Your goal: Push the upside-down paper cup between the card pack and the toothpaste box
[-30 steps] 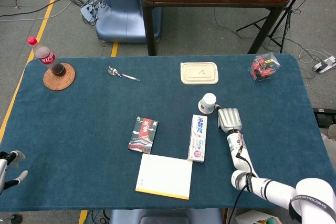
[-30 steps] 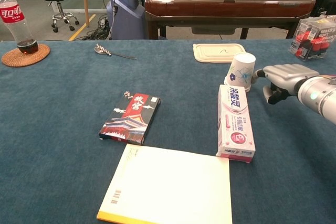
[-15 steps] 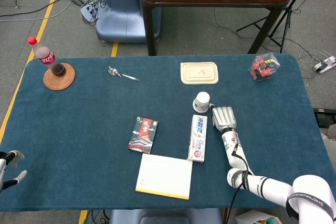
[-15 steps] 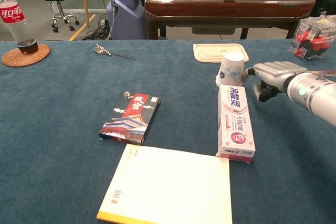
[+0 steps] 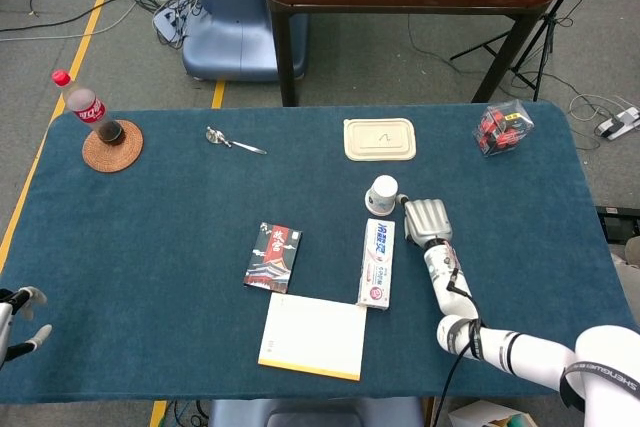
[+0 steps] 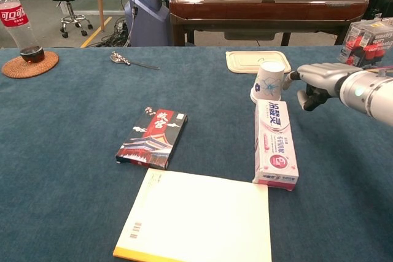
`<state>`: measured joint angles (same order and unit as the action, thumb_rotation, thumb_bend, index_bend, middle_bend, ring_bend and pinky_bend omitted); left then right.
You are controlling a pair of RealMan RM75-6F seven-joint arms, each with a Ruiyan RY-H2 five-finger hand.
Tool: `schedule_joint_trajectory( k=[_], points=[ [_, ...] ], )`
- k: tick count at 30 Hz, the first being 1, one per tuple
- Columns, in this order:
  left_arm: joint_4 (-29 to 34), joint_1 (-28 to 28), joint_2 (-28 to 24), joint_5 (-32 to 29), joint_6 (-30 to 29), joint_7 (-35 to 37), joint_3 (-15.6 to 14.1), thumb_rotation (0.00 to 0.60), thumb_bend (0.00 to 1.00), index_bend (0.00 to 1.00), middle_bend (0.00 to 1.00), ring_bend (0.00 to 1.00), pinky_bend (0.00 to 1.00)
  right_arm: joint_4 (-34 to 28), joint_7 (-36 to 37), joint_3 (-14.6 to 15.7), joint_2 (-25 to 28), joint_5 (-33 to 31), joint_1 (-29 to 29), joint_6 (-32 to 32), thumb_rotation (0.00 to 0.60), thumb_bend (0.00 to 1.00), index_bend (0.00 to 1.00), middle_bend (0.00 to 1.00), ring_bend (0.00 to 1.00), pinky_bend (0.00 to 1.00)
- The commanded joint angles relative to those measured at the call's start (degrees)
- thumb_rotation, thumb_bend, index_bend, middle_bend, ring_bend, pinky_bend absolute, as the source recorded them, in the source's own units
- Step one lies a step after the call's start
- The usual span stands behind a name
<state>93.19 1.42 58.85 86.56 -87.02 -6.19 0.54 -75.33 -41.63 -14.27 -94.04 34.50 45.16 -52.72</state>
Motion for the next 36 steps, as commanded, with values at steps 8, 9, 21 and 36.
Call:
schedule_joint_trajectory(
  k=[8, 9, 21, 36],
  points=[
    [0.03, -0.03, -0.07, -0.09, -0.01, 0.17, 0.03, 0.600, 0.21, 0.48, 0.58, 0.45, 0.60, 0.08, 0.18, 0.51, -0.26, -1.66, 1.88, 0.19, 0.600, 1.00, 0.23, 1.00, 1.00, 1.00],
    [0.04, -0.03, -0.09, -0.08, -0.01, 0.20, 0.03, 0.600, 0.21, 0.48, 0.58, 0.45, 0.60, 0.12, 0.28, 0.56, -0.36, -1.65, 2.01, 0.13, 0.600, 1.00, 0.23, 1.00, 1.00, 1.00],
    [0.11, -0.13, -0.19, -0.03, -0.21, 0.32, 0.04, 0.600, 0.21, 0.48, 0.58, 0.45, 0.60, 0.65, 1.05, 1.22, -1.38, -2.25, 3.63, 0.54, 0.600, 1.00, 0.23, 1.00, 1.00, 1.00],
    [0.15, -0.15, -0.21, 0.00, -0.24, 0.32, 0.05, 0.600, 0.21, 0.48, 0.58, 0.45, 0.60, -0.85, 1.83, 1.23, -0.78, -3.64, 5.07, 0.51, 0.600, 1.00, 0.23, 1.00, 1.00, 1.00]
  ],
)
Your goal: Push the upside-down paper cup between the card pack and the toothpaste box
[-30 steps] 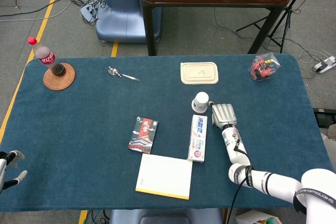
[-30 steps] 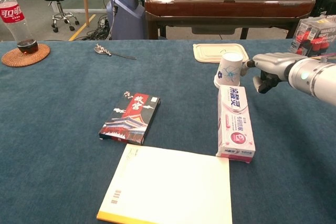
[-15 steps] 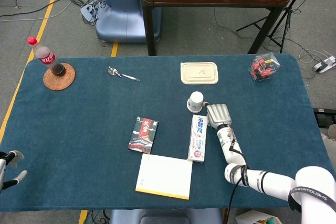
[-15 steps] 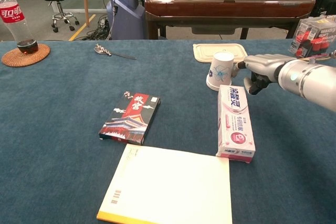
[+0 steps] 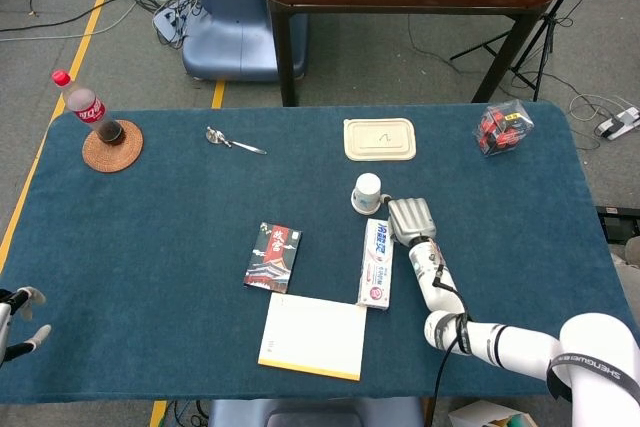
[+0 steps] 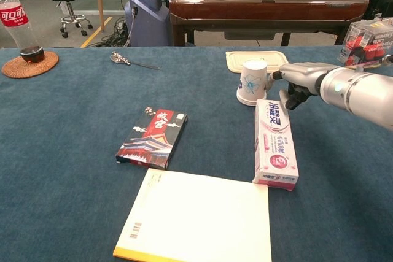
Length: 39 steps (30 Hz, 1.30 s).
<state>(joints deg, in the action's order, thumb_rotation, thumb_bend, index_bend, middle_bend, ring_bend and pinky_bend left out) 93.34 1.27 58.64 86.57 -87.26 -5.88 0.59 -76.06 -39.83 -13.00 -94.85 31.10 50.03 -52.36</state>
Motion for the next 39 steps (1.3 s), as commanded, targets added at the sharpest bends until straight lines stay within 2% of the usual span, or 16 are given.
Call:
schedule_joint_trajectory(
  k=[1, 16, 39],
  points=[
    [0.00, -0.01, 0.00, -0.02, 0.00, 0.04, 0.00, 0.600, 0.21, 0.48, 0.58, 0.45, 0.60, -0.15, 0.03, -0.09, 0.02, -0.43, 0.37, 0.25, 0.600, 1.00, 0.23, 1.00, 1.00, 1.00],
    [-0.02, -0.12, -0.25, -0.07, -0.22, 0.65, 0.10, 0.600, 0.21, 0.48, 0.58, 0.45, 0.60, 0.61, -0.81, -0.09, -1.49, -2.82, 2.97, 0.40, 0.600, 1.00, 0.23, 1.00, 1.00, 1.00],
    [0.07, -0.21, -0.33, 0.01, -0.35, 0.71, 0.10, 0.600, 0.21, 0.48, 0.58, 0.45, 0.60, 1.13, 0.80, -0.42, -3.80, -1.31, 4.93, 0.07, 0.600, 1.00, 0.23, 1.00, 1.00, 1.00]
  ],
)
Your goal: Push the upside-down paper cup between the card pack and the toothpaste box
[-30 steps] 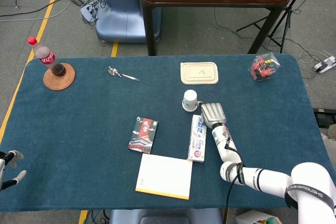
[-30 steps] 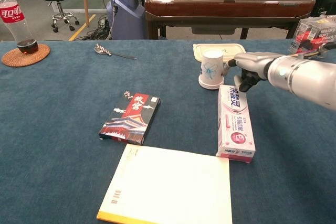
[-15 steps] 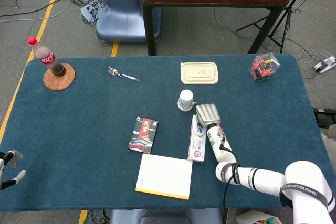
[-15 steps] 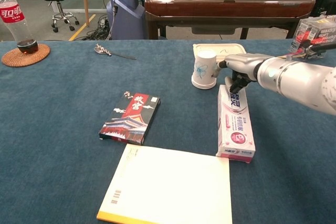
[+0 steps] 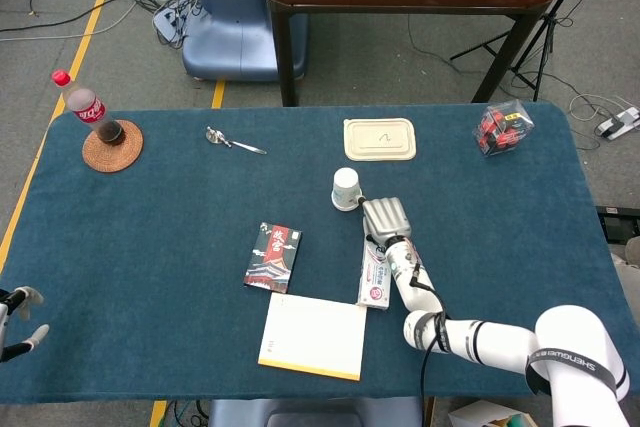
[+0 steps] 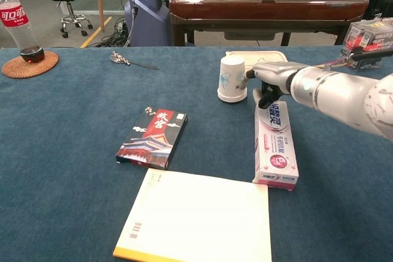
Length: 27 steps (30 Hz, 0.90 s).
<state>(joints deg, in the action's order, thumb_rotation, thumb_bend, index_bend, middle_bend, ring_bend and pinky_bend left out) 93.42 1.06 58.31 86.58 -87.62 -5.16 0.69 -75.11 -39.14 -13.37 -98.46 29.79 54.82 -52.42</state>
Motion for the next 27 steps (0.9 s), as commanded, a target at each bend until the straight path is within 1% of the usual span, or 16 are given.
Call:
schedule_joint_trajectory(
  k=[1, 9, 15, 19, 23, 25, 26, 27],
  points=[
    [0.00, 0.00, -0.01, -0.02, 0.03, -0.01, 0.00, 0.600, 0.21, 0.48, 0.58, 0.45, 0.60, 0.31, 0.19, -0.08, -0.38, 0.05, 0.28, 0.28, 0.600, 1.00, 0.23, 1.00, 1.00, 1.00],
    [0.05, -0.05, -0.05, 0.08, -0.05, 0.02, -0.04, 0.600, 0.21, 0.48, 0.58, 0.45, 0.60, 0.83, 0.84, -0.59, -1.98, 0.76, 1.18, 0.24, 0.600, 1.00, 0.23, 1.00, 1.00, 1.00],
    [0.08, -0.06, -0.31, 0.20, 0.08, 0.23, -0.18, 0.600, 0.21, 0.48, 0.58, 0.45, 0.60, -0.12, 1.01, -0.63, -2.26, 1.58, 1.52, -0.22, 0.600, 1.00, 0.23, 1.00, 1.00, 1.00],
    [0.09, 0.00, -0.40, 0.03, 0.33, 0.21, -0.18, 0.600, 0.21, 0.48, 0.58, 0.45, 0.60, -2.42, 1.37, 0.48, -0.77, 3.20, 0.70, -0.52, 0.600, 1.00, 0.24, 1.00, 1.00, 1.00],
    [0.21, 0.03, -0.38, 0.06, 0.39, -0.11, -0.22, 0.600, 0.21, 0.48, 0.58, 0.45, 0.60, -7.47, 2.79, 1.95, 3.19, 6.34, -0.72, 0.13, 0.600, 0.99, 0.27, 1.00, 1.00, 1.00],
    [0.29, 0.02, -0.35, 0.08, 0.34, -0.16, -0.20, 0.600, 0.21, 0.48, 0.58, 0.45, 0.60, -10.30, 4.02, 2.22, 5.47, 8.25, -1.52, 0.03, 0.600, 0.91, 0.30, 1.00, 1.00, 1.00],
    [0.29, 0.03, -0.34, 0.07, 0.33, -0.22, -0.19, 0.600, 0.21, 0.48, 0.58, 0.45, 0.60, -11.38, 4.50, 2.31, 6.40, 9.10, -1.85, -0.16, 0.600, 0.84, 0.32, 1.00, 1.00, 1.00],
    [0.28, 0.03, -0.32, 0.04, 0.38, -0.29, -0.19, 0.600, 0.21, 0.48, 0.58, 0.45, 0.60, -12.39, 4.97, 2.33, 7.27, 9.91, -2.14, -0.41, 0.600, 0.79, 0.33, 0.98, 1.00, 1.00]
  ],
)
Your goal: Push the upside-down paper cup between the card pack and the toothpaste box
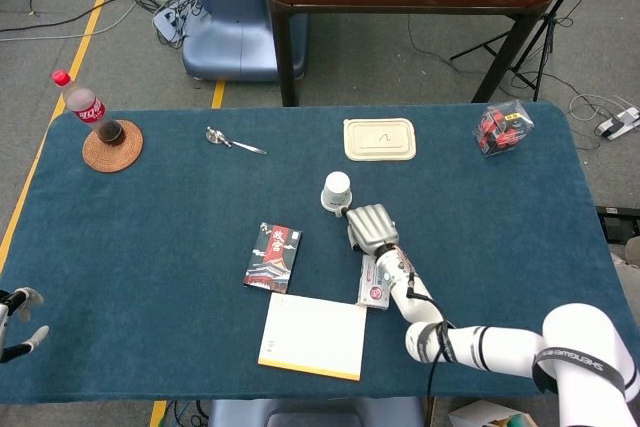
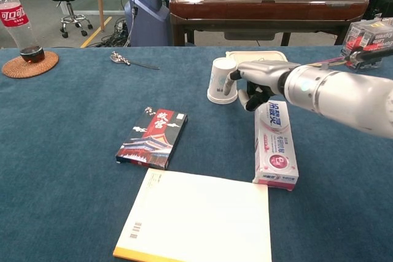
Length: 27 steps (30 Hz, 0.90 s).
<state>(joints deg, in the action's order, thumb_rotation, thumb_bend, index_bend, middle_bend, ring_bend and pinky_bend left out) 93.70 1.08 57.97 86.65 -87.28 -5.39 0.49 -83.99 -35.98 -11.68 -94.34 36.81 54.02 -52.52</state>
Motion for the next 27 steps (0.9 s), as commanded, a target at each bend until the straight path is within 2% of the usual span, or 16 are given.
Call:
schedule_joint_trajectory(
  k=[1, 4, 7, 10, 11, 13, 15, 16, 18, 22, 27],
  points=[
    [0.00, 0.03, 0.05, -0.08, 0.13, -0.11, -0.01, 0.600, 0.21, 0.48, 0.58, 0.45, 0.60, -4.66, 2.47, 0.60, 4.17, 3.99, -1.70, -0.71, 0.600, 0.76, 0.33, 0.96, 0.99, 1.00],
    [0.00, 0.11, 0.11, -0.10, 0.27, -0.29, -0.02, 0.600, 0.21, 0.48, 0.58, 0.45, 0.60, -6.57, 3.97, 0.25, 6.24, 6.00, -2.38, -1.53, 0.600, 0.71, 0.34, 0.83, 0.92, 0.98],
    [0.03, 0.11, 0.13, -0.08, 0.25, -0.25, -0.01, 0.600, 0.21, 0.48, 0.58, 0.45, 0.60, -7.37, 5.74, -0.48, 7.67, 7.02, -2.74, -1.59, 0.600, 0.71, 0.36, 0.69, 0.78, 0.88],
    [0.01, 0.10, 0.11, -0.18, 0.29, -0.12, 0.00, 0.600, 0.21, 0.48, 0.58, 0.45, 0.60, -7.49, 8.41, -1.49, 9.04, 8.10, -2.93, -0.70, 0.600, 0.71, 0.37, 0.56, 0.61, 0.77],
    [0.00, 0.10, 0.09, -0.19, 0.30, -0.07, 0.00, 0.600, 0.21, 0.48, 0.58, 0.45, 0.60, -7.18, 9.08, -1.73, 9.26, 8.64, -2.91, -0.50, 0.600, 0.73, 0.37, 0.51, 0.53, 0.72],
    [0.01, 0.10, 0.05, -0.23, 0.29, 0.03, 0.03, 0.600, 0.21, 0.48, 0.58, 0.45, 0.60, -5.85, 11.69, -2.31, 9.65, 10.49, -2.81, 1.00, 0.600, 0.85, 0.37, 0.44, 0.44, 0.60],
    [0.01, 0.10, 0.02, -0.21, 0.30, 0.08, 0.02, 0.600, 0.21, 0.48, 0.58, 0.45, 0.60, -4.27, 14.78, -2.89, 9.99, 11.74, -2.69, 3.24, 0.600, 0.98, 0.37, 0.37, 0.35, 0.44],
    [0.02, 0.10, 0.00, -0.18, 0.28, 0.12, 0.01, 0.600, 0.21, 0.48, 0.58, 0.45, 0.60, -3.51, 16.18, -3.15, 10.21, 12.27, -2.59, 4.38, 0.600, 1.00, 0.37, 0.33, 0.31, 0.37],
    [0.02, 0.09, -0.03, -0.22, 0.28, 0.28, 0.03, 0.600, 0.21, 0.48, 0.58, 0.45, 0.60, -2.05, 19.21, -3.71, 10.67, 13.32, -2.43, 6.59, 0.600, 1.00, 0.35, 0.28, 0.26, 0.30],
    [-0.07, 0.09, -0.06, -0.32, 0.30, 0.51, 0.07, 0.600, 0.21, 0.48, 0.58, 0.45, 0.60, 0.26, 23.19, -4.42, 10.82, 15.58, -2.36, 8.11, 0.600, 1.00, 0.29, 0.23, 0.21, 0.27],
    [-0.17, 0.09, -0.14, -0.41, 0.36, 0.82, 0.10, 0.600, 0.21, 0.48, 0.58, 0.45, 0.60, 1.39, 26.64, -4.68, 12.41, 17.32, -1.78, 11.26, 0.600, 1.00, 0.16, 0.11, 0.10, 0.16]
  ],
)
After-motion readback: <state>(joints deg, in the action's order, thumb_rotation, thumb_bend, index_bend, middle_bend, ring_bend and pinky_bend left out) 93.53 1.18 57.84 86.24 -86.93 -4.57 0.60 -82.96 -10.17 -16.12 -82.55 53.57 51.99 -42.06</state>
